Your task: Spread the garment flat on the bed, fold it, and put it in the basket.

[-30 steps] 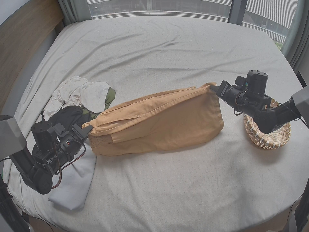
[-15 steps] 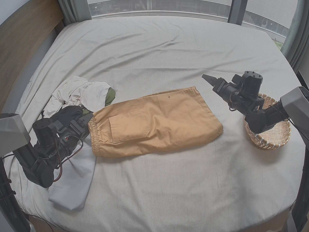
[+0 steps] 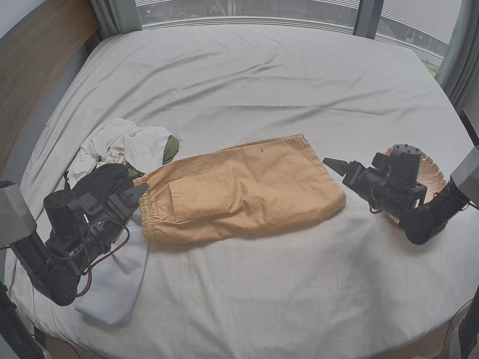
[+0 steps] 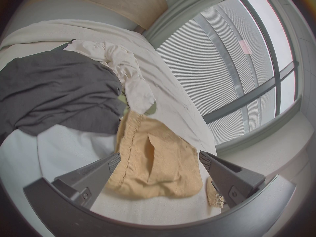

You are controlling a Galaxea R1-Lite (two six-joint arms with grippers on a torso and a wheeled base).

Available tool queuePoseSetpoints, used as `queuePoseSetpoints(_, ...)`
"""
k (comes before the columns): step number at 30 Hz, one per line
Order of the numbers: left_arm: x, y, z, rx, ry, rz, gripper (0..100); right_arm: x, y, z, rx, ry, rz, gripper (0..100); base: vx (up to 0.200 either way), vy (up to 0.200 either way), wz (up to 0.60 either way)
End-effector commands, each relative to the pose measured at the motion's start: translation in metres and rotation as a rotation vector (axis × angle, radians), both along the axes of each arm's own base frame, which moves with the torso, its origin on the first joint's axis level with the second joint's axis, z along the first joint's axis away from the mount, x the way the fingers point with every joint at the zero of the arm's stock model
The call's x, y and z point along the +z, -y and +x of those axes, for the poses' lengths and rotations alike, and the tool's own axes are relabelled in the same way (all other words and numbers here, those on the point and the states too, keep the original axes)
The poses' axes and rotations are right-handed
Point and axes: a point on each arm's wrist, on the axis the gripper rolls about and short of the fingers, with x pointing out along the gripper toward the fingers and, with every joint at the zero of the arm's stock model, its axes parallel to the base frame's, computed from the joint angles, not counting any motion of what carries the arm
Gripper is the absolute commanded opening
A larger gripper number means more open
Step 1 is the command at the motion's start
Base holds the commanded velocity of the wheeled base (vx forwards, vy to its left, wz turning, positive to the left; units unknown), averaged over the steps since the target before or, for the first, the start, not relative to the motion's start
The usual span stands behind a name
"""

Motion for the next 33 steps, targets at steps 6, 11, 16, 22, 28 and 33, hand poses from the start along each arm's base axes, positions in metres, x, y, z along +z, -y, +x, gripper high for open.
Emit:
queuePoseSetpoints(6, -0.011, 0.009, -0.050, -0.160, -0.049, 0.159, 100, -0.018, -0.004, -0.045, 0.045, -0.066, -0.015, 100, 0.000, 0.000, 0.00)
queuePoseSetpoints(11, -0.015, 0.008, -0.058, -0.199, -0.043, 0.209, 100, -0.043, -0.008, -0.037, 0.024, -0.112, -0.037, 100, 0.000, 0.000, 0.00)
queuePoseSetpoints(16, -0.021, 0.006, -0.064, -0.215, -0.021, 0.261, 100, -0.078, -0.011, -0.021, -0.013, -0.148, -0.064, 100, 0.000, 0.000, 0.00)
queuePoseSetpoints(22, -0.022, 0.006, -0.063, -0.214, -0.024, 0.262, 100, -0.090, -0.012, -0.008, -0.024, -0.161, -0.066, 100, 0.000, 0.000, 0.00)
queuePoseSetpoints(28, -0.022, 0.007, -0.063, -0.213, -0.026, 0.263, 100, -0.095, -0.018, 0.015, -0.034, -0.114, -0.042, 100, 0.000, 0.000, 0.00)
queuePoseSetpoints(33, -0.022, 0.006, -0.064, -0.210, -0.027, 0.265, 100, -0.090, -0.029, 0.036, -0.032, -0.063, -0.002, 100, 0.000, 0.000, 0.00)
